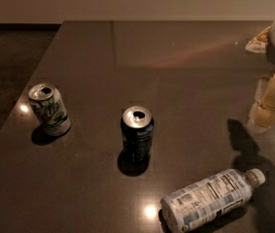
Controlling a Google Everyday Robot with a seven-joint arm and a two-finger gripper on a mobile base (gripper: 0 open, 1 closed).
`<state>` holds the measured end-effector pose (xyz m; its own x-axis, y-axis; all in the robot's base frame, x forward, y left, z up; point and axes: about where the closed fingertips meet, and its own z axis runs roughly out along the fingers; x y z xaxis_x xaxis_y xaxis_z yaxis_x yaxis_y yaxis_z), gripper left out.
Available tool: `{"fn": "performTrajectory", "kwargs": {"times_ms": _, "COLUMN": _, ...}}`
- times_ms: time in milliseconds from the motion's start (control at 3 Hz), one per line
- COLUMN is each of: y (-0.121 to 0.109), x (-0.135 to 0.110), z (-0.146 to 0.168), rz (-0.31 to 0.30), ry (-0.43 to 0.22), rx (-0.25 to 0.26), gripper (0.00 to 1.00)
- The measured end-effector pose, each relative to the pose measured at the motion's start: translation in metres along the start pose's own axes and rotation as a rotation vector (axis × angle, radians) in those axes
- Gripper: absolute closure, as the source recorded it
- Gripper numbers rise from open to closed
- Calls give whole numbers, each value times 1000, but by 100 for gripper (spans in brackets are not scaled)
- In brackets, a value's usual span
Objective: Move pepsi can near blue plastic bottle
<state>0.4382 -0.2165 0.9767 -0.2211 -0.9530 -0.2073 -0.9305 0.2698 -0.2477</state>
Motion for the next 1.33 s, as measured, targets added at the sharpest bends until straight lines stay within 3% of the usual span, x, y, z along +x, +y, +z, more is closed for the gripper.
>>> {"fn": "performTrajectory", "kwargs": {"times_ms": 333, "y": 0, "x": 0, "z": 0, "rz": 0, "ry": 0, "rx": 0, "gripper": 0}}
{"fn": "performTrajectory", "kwargs": {"times_ms": 667, "y": 5, "x": -18, "z": 0, "rz": -31, "ry": -41, "rx": -9, "gripper": 0}}
{"fn": "performTrajectory", "kwargs": {"times_ms": 1333, "y": 44, "x": -78, "z": 24, "rz": -145, "ry": -178, "rx": -75, "gripper": 0}}
